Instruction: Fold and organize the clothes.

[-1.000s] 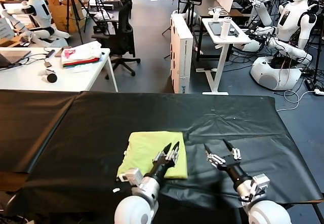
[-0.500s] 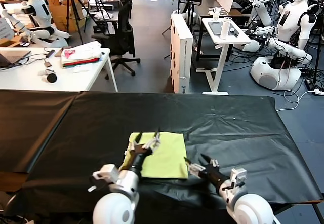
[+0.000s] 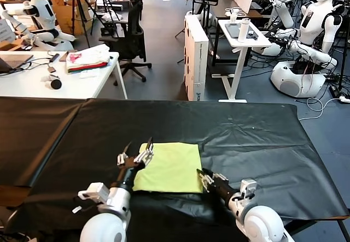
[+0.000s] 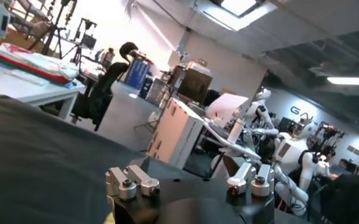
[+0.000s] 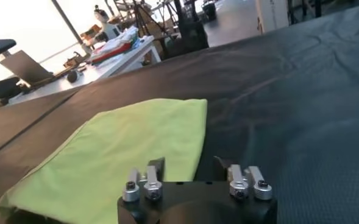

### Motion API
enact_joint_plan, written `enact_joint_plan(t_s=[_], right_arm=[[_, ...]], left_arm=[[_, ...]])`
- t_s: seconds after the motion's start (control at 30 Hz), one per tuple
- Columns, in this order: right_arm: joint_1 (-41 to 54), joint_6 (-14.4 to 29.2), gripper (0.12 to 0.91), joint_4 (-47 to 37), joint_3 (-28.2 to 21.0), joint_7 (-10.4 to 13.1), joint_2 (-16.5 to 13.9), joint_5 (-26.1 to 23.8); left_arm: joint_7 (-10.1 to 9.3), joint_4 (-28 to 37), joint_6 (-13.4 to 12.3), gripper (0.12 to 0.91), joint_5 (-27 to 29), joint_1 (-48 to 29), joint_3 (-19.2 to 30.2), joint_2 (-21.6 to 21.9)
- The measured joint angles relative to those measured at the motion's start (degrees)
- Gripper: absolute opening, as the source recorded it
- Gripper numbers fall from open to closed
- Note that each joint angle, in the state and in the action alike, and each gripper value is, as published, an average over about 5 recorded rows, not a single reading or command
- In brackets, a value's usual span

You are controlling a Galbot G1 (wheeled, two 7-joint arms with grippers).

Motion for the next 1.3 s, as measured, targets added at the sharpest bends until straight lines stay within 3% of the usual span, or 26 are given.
enact_joint_plan(t_s=[0.07,0.17,0.3,0.63,0.73,0.83,0.93,1.0,1.2,1.3], right_arm=[[0.0,0.1,0.186,-0.3,0.0,0.0,0.2,0.0],[-0.1,0.4,0.138,-0.4,0.2,-0.2,0.5,0.0],[-0.7,0.5,0.138,0.1,1.2,0.5,0.5,-0.2],[-3.4,-2.0,0.138,1.0,8.0,5.9,-2.5,-6.1],[-4.2,-1.7,0.138,1.0,10.1,5.7,-3.0,-6.6],[-4.9,0.3,0.151,1.1,11.6,4.0,-3.3,-7.3],[-5.9,4.6,0.260,1.4,13.1,1.3,-3.7,-9.5],[-6.8,8.0,0.390,1.8,14.0,0.3,-3.8,-11.6],[-11.2,15.6,0.760,3.3,17.5,-1.4,-3.9,-18.9],[-13.6,17.4,0.876,4.3,18.8,-2.5,-3.8,-22.3]], left_arm=[[0.00,0.0,-0.2,0.907,0.0,0.3,-0.3,0.2],[0.00,0.1,-0.5,0.907,-0.1,0.6,-0.8,0.5],[-0.03,0.1,-0.7,0.907,-0.4,1.0,-1.6,0.8],[-0.04,0.7,-1.5,0.907,-0.8,1.1,-2.9,1.3],[-0.04,0.9,-1.6,0.907,-0.7,1.0,-2.9,1.3],[0.02,1.2,-1.9,0.907,-0.4,1.0,-3.0,1.5],[0.11,1.5,-2.2,0.907,0.3,1.2,-2.8,2.1],[0.13,1.6,-2.4,0.907,1.0,1.5,-2.7,2.7],[0.06,1.4,-3.2,0.907,2.2,2.7,-2.5,4.6],[-0.02,1.7,-3.7,0.907,2.7,3.1,-2.4,4.9]])
